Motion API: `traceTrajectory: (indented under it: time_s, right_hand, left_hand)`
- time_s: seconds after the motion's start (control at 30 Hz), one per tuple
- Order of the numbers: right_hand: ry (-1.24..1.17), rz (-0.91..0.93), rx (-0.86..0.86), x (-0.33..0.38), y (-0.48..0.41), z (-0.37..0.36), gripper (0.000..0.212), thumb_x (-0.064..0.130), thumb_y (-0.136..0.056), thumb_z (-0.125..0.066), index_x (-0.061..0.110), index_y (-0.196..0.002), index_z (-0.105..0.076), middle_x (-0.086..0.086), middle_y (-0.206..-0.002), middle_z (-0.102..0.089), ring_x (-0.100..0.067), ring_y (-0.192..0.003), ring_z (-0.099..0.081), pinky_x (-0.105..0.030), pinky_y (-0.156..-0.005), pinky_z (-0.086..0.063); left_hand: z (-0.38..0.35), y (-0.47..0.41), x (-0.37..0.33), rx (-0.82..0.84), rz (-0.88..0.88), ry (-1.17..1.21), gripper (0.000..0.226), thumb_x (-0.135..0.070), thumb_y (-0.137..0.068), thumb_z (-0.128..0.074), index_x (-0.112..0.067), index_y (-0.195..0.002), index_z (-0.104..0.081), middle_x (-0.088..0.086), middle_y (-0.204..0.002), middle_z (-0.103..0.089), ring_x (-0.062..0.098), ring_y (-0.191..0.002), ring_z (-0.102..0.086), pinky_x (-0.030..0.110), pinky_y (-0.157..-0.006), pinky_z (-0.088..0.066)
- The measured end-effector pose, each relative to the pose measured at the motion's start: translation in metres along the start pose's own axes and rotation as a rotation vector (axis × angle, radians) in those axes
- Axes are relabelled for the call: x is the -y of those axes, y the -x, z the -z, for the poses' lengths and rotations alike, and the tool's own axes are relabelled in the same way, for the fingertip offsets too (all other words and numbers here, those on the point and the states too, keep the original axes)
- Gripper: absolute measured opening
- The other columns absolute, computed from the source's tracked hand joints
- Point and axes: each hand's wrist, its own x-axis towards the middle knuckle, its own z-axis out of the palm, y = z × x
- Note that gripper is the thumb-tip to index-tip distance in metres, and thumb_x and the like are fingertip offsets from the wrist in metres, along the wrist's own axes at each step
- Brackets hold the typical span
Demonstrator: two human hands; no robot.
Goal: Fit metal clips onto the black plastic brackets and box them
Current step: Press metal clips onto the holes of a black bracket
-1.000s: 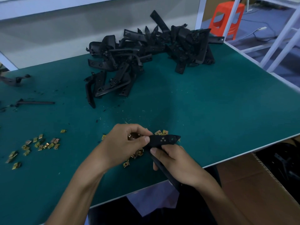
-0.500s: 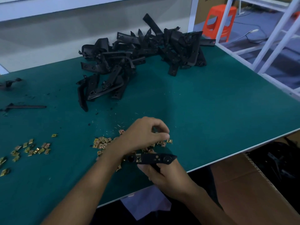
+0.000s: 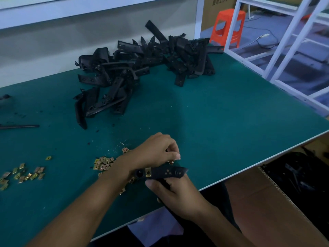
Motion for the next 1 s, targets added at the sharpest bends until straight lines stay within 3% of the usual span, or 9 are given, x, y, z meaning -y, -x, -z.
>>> traceTrajectory:
  time_s: [0.1,0.2,0.3,0.4,0.57,0.73,0.83,1.0]
  right_hand:
    - [0.015,-0.005,0.008,0.001,-0.001,0.000,0.036,0.053,-0.102,-0.050,0.025,-0.081,-0.057,0.001,-0.070,-0.059,-0.016,-0.065,-0.062,-0.047,-0.060,-0.046]
    - [0.010,-0.041,0.020,0.002,-0.002,0.001,0.044,0.059,-0.101,-0.049,0.021,-0.080,-0.058,0.002,-0.068,-0.062,-0.013,-0.064,-0.065,-0.045,-0.060,-0.049]
    - [0.025,-0.027,0.021,0.005,-0.002,0.001,0.035,0.060,-0.101,-0.048,0.035,-0.079,-0.058,0.002,-0.067,-0.061,-0.014,-0.064,-0.065,-0.046,-0.060,-0.048]
    - [0.039,-0.007,0.019,0.008,-0.001,0.001,0.020,0.058,-0.101,-0.048,0.053,-0.085,-0.057,0.000,-0.068,-0.059,-0.017,-0.063,-0.061,-0.049,-0.058,-0.046]
    - [0.050,-0.017,0.016,0.012,-0.002,0.003,0.023,0.055,-0.102,-0.050,0.047,-0.082,-0.056,0.003,-0.068,-0.060,-0.015,-0.063,-0.062,-0.047,-0.057,-0.045]
    - [0.028,-0.062,0.061,0.008,-0.003,0.004,0.037,0.058,-0.102,-0.047,0.026,-0.091,-0.062,0.002,-0.070,-0.062,-0.014,-0.064,-0.066,-0.049,-0.059,-0.050]
    - [0.002,-0.093,0.084,0.006,-0.006,0.004,0.040,0.060,-0.101,-0.048,0.024,-0.100,-0.065,-0.002,-0.073,-0.065,-0.013,-0.065,-0.069,-0.049,-0.059,-0.053]
    - [-0.036,-0.118,0.088,0.005,-0.007,0.004,0.046,0.066,-0.098,-0.049,0.023,-0.103,-0.065,-0.006,-0.075,-0.065,-0.011,-0.064,-0.072,-0.050,-0.060,-0.055]
  left_hand:
    - [0.004,0.005,0.004,-0.093,0.007,-0.001,0.008,-0.041,-0.098,-0.059,-0.033,-0.096,-0.060,-0.015,-0.103,-0.060,0.009,-0.106,-0.048,0.032,-0.092,-0.041]
    - [0.010,0.007,0.006,-0.116,0.004,0.078,0.007,-0.042,-0.094,-0.065,-0.037,-0.093,-0.062,-0.019,-0.100,-0.065,0.003,-0.104,-0.054,0.031,-0.090,-0.043]
    - [0.014,0.000,-0.001,-0.032,0.023,0.110,0.015,-0.046,-0.085,-0.075,-0.035,-0.093,-0.067,-0.018,-0.096,-0.069,-0.004,-0.094,-0.061,0.025,-0.086,-0.048]
    - [0.017,-0.011,-0.007,0.033,0.072,0.040,0.021,-0.044,-0.079,-0.080,-0.033,-0.093,-0.069,-0.015,-0.092,-0.067,-0.004,-0.084,-0.061,0.021,-0.070,-0.043]
    - [0.014,-0.016,-0.006,0.067,0.088,-0.015,0.012,-0.037,-0.082,-0.079,-0.030,-0.086,-0.070,-0.016,-0.082,-0.069,-0.005,-0.077,-0.061,0.022,-0.068,-0.046]
    - [0.023,0.002,-0.003,-0.088,0.109,0.061,0.008,-0.035,-0.084,-0.075,-0.035,-0.087,-0.068,-0.018,-0.081,-0.070,-0.006,-0.077,-0.064,0.013,-0.069,-0.050]
    - [0.038,0.025,0.000,-0.176,0.087,0.181,0.014,-0.032,-0.094,-0.066,-0.041,-0.105,-0.068,-0.017,-0.087,-0.067,-0.003,-0.073,-0.061,0.010,-0.065,-0.044]
    - [0.055,0.071,-0.007,-0.383,0.046,0.566,0.012,-0.023,-0.092,-0.073,-0.033,-0.099,-0.075,-0.008,-0.096,-0.077,0.007,-0.089,-0.071,0.016,-0.083,-0.054]
